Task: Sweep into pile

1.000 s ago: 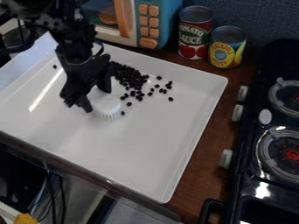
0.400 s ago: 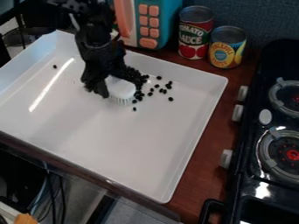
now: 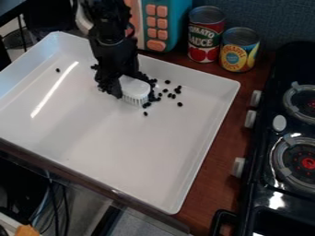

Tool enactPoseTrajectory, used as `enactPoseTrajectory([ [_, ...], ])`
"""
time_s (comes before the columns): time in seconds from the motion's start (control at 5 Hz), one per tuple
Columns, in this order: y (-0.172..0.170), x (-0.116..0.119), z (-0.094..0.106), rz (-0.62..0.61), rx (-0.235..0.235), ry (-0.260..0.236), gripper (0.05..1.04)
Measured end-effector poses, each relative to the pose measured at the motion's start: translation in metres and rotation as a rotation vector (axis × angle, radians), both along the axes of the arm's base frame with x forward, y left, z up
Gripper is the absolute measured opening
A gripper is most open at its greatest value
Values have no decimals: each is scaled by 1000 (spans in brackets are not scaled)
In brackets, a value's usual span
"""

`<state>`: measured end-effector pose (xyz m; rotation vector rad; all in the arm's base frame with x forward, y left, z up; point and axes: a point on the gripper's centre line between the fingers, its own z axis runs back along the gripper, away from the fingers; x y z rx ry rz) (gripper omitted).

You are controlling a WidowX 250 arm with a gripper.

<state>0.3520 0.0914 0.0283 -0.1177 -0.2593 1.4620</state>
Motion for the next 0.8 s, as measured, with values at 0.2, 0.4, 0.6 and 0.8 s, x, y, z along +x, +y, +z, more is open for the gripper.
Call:
enactPoseTrajectory([
  [0.2,-5,6,2,-5,-10,-6,735],
  [0.4,-9,7,3,-13,-28,-4,735],
  [0.6,-13,6,15,-30,-54,-16,735],
  [0.8,0,1,52,-43,-62,-83,735],
])
